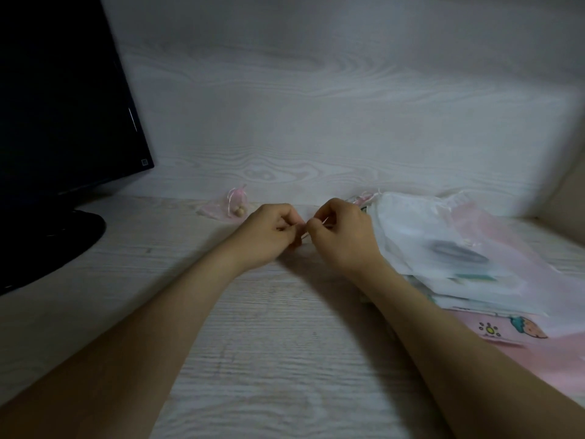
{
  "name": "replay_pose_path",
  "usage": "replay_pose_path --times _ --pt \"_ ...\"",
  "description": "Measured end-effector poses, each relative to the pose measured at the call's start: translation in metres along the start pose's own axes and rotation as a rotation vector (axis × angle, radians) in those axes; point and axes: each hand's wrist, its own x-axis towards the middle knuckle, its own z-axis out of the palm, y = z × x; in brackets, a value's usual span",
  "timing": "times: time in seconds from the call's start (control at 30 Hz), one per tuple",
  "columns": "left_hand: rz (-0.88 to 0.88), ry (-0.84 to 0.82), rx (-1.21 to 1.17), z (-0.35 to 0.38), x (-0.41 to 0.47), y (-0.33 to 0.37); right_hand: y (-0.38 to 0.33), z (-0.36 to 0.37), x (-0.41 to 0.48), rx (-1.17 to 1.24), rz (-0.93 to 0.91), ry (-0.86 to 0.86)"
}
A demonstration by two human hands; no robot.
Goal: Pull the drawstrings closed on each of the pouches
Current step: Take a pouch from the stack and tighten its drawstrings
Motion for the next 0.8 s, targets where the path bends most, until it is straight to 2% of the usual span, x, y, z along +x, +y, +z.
replay_pose_path --times 0.1,0.2,0.3,0.43,0.5,0.7,0.8 --pt "-0.02 -0.039 -0.024 -0.004 -0.002 0.002 0.002 0.0 0.001 0.079 0.024 0.008" --pt "-0.074 -0.008 -0.088 -0.004 -0.002 0.003 0.005 -0.001 0.002 0.081 0.004 0.054" --pt "-0.103 0.028 -0.141 -0.005 -0.002 0.005 0.006 -0.003 0.003 -0.025 -0.044 0.029" --pt "-0.129 0.045 -0.066 -0.005 0.0 0.004 0.0 -0.007 0.001 -0.333 -0.073 -0.044" --pt "-0.119 0.045 -0.013 -0.006 0.0 0.002 -0.003 -0.008 0.001 -0.203 -0.027 -0.093" --pt "-0.031 -0.032 0.182 -0.01 -0.003 0.003 -0.011 -0.014 0.006 0.503 0.287 -0.153" --pt "0.001 -0.055 0.194 -0.01 -0.004 0.006 -0.011 -0.017 0.003 0.669 0.378 -0.157"
